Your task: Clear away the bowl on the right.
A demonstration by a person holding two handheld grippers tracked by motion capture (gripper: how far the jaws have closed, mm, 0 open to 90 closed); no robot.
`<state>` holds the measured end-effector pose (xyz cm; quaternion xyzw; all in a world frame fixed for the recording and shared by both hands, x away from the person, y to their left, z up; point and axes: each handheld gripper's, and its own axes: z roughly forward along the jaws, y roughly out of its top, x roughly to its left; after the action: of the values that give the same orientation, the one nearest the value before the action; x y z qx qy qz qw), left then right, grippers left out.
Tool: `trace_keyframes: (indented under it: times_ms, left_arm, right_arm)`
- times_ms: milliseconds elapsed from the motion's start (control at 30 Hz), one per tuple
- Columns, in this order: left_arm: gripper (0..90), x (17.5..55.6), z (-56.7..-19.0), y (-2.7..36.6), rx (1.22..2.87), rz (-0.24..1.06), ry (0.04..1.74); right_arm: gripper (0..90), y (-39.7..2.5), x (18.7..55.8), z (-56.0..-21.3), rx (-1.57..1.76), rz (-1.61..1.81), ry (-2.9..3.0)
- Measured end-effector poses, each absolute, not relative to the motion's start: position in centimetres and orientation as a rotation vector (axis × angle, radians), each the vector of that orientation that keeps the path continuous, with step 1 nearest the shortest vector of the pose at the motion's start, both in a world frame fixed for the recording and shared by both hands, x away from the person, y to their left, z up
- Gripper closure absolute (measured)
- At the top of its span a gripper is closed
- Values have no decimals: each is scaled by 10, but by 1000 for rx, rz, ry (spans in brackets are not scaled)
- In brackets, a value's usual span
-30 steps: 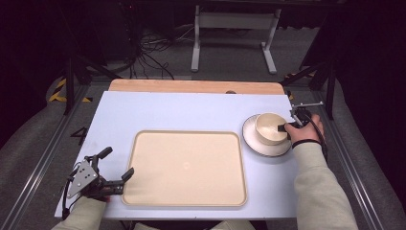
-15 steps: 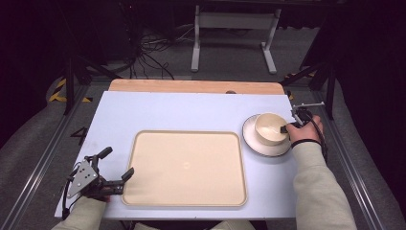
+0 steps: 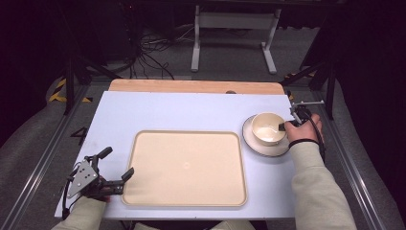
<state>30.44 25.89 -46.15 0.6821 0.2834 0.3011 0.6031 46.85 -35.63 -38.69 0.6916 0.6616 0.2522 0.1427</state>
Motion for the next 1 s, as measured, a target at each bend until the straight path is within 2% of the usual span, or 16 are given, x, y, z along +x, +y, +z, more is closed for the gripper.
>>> trace_keyframes:
  times_ms: [1000]
  left_arm:
    - [1,305,-462,259,1576,697,659]
  right_arm:
    - [830,-347,454,-339,1943,795,1954]
